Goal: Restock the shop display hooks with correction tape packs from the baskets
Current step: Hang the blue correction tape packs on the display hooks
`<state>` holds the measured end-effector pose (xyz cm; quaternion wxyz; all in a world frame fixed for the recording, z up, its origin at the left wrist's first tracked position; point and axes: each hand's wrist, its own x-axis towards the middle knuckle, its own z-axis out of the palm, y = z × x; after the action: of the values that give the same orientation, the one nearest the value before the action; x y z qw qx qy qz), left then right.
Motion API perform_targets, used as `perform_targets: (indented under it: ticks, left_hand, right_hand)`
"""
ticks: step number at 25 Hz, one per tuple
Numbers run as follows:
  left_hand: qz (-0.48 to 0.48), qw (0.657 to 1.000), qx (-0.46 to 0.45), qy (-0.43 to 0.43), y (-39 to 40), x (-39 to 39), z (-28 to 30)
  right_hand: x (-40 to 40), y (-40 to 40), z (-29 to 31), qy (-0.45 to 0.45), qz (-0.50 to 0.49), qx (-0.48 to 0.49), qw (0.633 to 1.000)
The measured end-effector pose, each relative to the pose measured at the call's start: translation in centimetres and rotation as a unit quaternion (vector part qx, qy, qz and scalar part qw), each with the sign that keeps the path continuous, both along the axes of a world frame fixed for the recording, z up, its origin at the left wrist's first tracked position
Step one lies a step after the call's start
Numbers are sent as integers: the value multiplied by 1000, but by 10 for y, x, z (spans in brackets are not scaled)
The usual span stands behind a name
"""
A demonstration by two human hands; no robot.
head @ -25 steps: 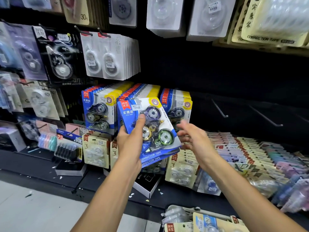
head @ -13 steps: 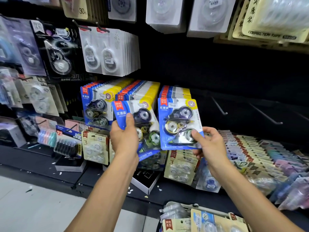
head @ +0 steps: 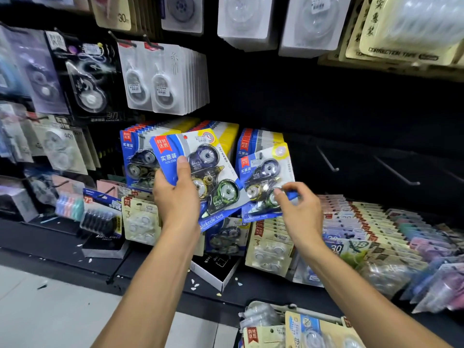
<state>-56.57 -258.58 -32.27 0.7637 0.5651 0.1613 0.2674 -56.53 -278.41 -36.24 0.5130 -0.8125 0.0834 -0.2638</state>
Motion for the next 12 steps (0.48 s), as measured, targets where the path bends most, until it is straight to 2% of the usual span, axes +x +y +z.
perform_targets:
  ticks: [2,4,7,9,10,12]
  left_hand:
    - [-6,1000,-4,0,-1,1,-2]
    - [-17,1000,-6,-2,-4,-1,-3]
    - [-41,999,-4,7,-7,-3,-6]
    - [-58,998,-11,14,-8,-4,-5]
    - [-67,998,-15,17,-8,-3,-4]
    - [-78,996,-17,24,-8,-1,-3]
  right_hand:
    - [22,5,3,51,12,34,998]
    - [42,8,6,147,49,104,982]
    - [54,8,-4,255,149,219,930]
    - [48,8,-12,280,163,269,907]
    - [42,6,-14,277,148,269,910]
    - [33,2,-18,238,97,220,941]
